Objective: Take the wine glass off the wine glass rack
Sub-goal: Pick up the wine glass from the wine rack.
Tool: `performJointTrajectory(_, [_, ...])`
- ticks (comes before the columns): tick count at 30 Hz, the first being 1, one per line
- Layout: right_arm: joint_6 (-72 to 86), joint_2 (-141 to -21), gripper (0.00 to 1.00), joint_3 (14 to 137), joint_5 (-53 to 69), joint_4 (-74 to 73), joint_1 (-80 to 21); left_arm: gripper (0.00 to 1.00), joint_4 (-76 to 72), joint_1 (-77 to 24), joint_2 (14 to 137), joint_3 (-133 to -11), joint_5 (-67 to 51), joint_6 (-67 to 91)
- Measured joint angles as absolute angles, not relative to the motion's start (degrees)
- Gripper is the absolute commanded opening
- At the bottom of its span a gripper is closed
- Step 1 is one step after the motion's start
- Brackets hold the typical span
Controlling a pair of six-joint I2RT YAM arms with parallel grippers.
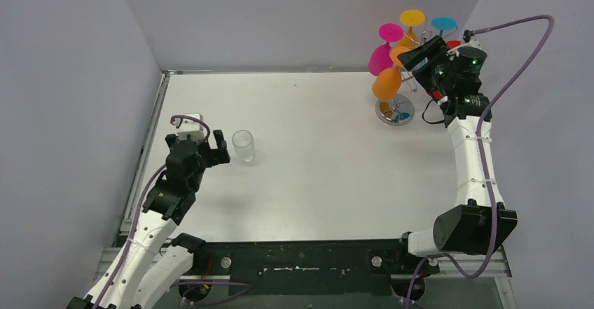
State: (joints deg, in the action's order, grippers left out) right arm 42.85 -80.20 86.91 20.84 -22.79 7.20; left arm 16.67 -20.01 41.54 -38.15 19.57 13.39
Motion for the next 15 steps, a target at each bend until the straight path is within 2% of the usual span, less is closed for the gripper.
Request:
performJointTrajectory(6, [45.4, -80.5, 0.65, 85.3, 22.9, -19.6, 7.1, 0.94, 15.9, -19.2, 41.1, -38.0, 20.5, 13.0])
performJointTrajectory(11, [46.8, -79.9, 0.65, 82.2, 20.4, -17.4, 7.2, 0.94, 15.9, -19.0, 41.3, -37.7, 20.6, 12.9])
performJointTrajectory(15, [47.3, -79.9, 0.59, 81.9, 18.2, -17.3, 7.2, 0.94, 15.7, -19.0, 41.0, -37.5, 20.6, 12.9])
